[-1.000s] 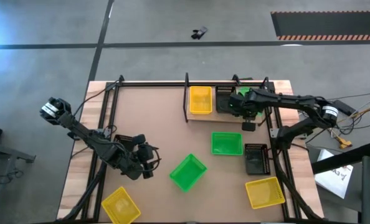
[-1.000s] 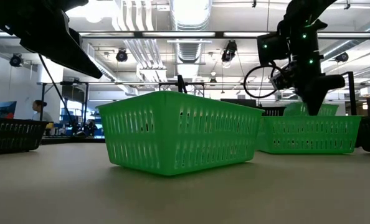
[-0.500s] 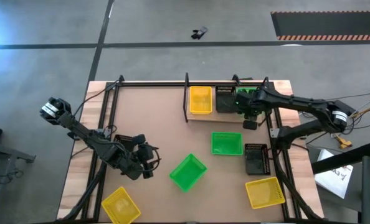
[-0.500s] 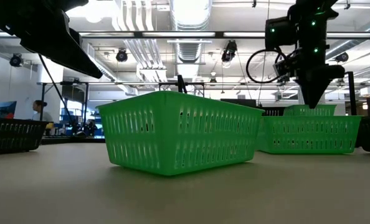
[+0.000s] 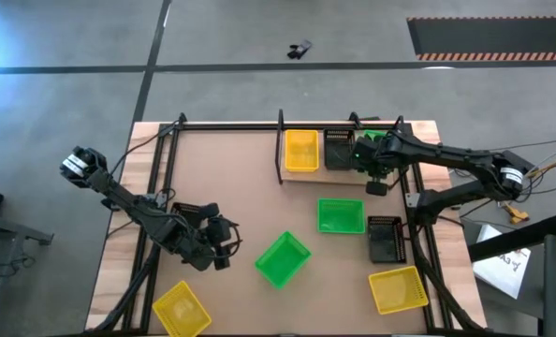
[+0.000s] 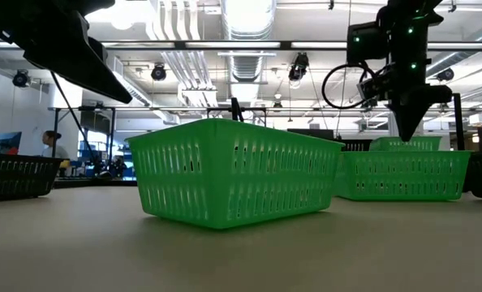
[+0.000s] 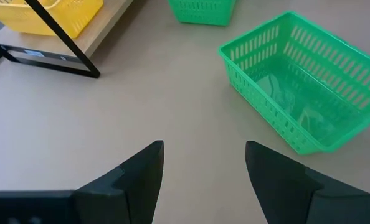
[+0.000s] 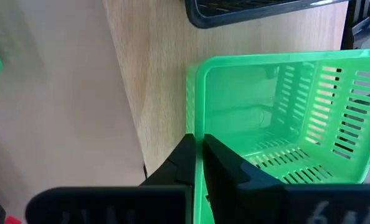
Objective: Stack baskets on shelf by color
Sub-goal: Put the left green bin on the shelf, then stack the left yellow bin on top of the yellow bin on the shelf
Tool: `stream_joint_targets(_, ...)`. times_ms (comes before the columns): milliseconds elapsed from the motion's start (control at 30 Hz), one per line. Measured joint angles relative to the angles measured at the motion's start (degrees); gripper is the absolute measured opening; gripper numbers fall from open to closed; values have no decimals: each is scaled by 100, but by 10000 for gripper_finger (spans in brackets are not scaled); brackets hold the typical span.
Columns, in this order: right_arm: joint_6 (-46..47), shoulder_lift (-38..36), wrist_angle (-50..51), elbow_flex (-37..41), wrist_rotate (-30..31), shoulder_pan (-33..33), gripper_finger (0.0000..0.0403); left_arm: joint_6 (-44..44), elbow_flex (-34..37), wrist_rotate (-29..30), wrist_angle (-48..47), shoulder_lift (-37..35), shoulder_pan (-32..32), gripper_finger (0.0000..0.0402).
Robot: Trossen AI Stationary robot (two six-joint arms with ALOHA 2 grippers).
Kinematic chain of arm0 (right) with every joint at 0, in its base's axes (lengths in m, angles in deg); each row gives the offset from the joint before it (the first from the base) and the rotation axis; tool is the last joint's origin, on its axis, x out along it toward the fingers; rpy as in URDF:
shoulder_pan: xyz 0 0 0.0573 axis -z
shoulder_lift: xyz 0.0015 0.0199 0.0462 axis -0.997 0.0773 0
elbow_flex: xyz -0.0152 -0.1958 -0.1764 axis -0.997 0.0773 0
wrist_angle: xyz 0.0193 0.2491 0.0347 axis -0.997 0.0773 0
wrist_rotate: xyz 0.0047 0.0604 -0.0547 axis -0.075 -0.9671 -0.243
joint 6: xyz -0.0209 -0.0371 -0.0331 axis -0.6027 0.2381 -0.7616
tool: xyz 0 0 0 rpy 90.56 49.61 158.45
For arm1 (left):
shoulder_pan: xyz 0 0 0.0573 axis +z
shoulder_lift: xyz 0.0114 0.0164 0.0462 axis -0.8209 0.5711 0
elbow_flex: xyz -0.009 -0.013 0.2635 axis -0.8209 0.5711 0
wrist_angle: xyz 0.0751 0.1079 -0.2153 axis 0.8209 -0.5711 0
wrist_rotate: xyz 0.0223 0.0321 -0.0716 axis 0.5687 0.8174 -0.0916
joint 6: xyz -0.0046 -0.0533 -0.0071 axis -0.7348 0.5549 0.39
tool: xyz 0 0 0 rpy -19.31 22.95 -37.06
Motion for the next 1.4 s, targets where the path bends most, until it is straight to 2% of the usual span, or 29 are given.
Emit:
stream_joint_targets(233,-125,0,32,17,0,0,16,2,0,-45,-2,0,0,210)
stream_joint_targets(500,-249,-36,312,23,61,0,90,2,0,-45,-6,0,0,210)
stream_joint_targets(633,93,-190,426,-4,-2,-37,117,1,0,-45,-6,0,0,210)
stream_joint_targets(833,901,-850,399,-23,0,-488,108,12,2,-43,54,0,2,210)
stream_joint_targets(967,1723,-1463,282,-10,5,-1218,90,-84,4,-42,303,0,1,210)
stream_joint_targets(1133,2897,-1997,-452,196,386,-2634,63,-1006,4,-38,1016,0,0,210)
stream_joint_targets(1267,3508,-2039,-1590,625,822,-4012,46,-2178,-26,-27,2051,121,-86,205)
stream_joint_targets(1400,3798,-1663,-3040,1105,1507,-5333,34,-3283,-333,-27,2583,625,-290,184)
